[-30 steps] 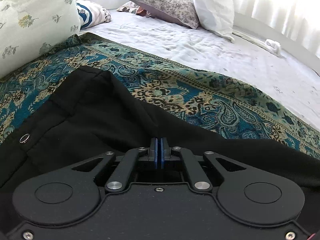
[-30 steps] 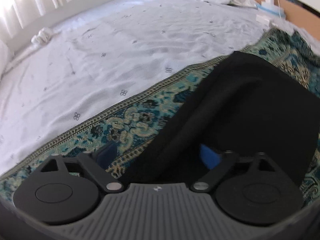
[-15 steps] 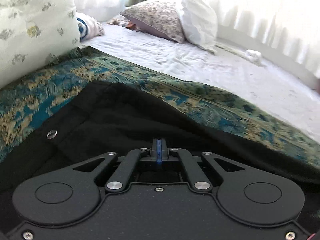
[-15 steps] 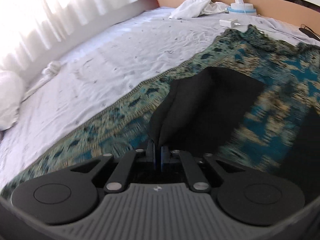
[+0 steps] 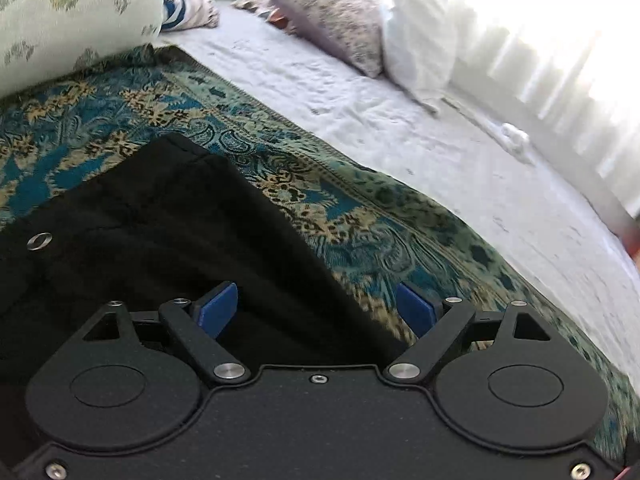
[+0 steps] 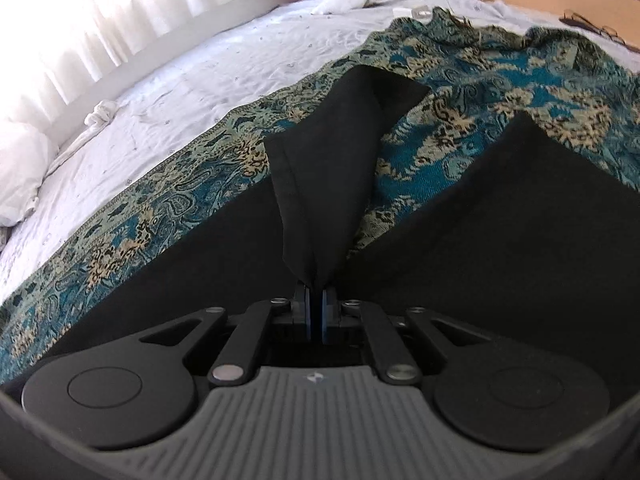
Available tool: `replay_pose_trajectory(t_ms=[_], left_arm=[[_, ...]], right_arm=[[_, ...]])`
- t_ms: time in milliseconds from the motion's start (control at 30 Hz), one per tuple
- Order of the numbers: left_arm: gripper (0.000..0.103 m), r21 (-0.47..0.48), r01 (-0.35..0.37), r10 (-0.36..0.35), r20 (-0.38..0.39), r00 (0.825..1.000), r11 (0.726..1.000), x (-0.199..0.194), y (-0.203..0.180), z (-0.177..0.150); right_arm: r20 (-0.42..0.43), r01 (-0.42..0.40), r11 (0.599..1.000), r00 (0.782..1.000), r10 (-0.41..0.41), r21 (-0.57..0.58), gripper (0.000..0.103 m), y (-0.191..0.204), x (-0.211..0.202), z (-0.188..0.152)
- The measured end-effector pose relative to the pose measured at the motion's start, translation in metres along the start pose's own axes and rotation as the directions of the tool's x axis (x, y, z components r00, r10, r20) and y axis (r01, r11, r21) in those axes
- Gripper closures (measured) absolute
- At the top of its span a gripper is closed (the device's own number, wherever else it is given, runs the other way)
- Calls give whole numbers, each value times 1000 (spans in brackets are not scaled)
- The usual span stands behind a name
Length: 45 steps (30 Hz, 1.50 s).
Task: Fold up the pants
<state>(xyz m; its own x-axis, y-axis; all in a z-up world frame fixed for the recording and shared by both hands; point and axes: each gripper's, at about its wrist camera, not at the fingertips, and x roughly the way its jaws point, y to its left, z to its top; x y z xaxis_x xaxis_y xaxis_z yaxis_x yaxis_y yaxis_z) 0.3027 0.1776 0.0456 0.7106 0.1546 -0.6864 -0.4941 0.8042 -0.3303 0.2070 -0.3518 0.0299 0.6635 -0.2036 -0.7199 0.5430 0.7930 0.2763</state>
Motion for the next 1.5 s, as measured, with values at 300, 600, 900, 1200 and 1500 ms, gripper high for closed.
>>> replay_pose_trajectory(t_ms=[300,600,900,1200,1500], left_arm=[[99,34,-147,147,3,989,989,24,-22,8],[99,20,15,-18,157,987,1000,-101,43,-14],[99,41,-14,6,197,980,999,-174,116,-96],[99,24,-39,35,152,988,999,-190,151,-138],[96,67,-84,75,131,989,994,-180,155,-158]], right_arm=[[43,-8,1000,999,9,-28,95,0,-6,-3],[184,-86,995,978,95,-56,95,-20,-75,-5],[146,-29,994,988,44,-102,95,-56,-115,-59],[97,39,997,995,-32,-70,95,-94,-122,-99],[134,91,984,988,-70,-151,93,-91,-123,-106]])
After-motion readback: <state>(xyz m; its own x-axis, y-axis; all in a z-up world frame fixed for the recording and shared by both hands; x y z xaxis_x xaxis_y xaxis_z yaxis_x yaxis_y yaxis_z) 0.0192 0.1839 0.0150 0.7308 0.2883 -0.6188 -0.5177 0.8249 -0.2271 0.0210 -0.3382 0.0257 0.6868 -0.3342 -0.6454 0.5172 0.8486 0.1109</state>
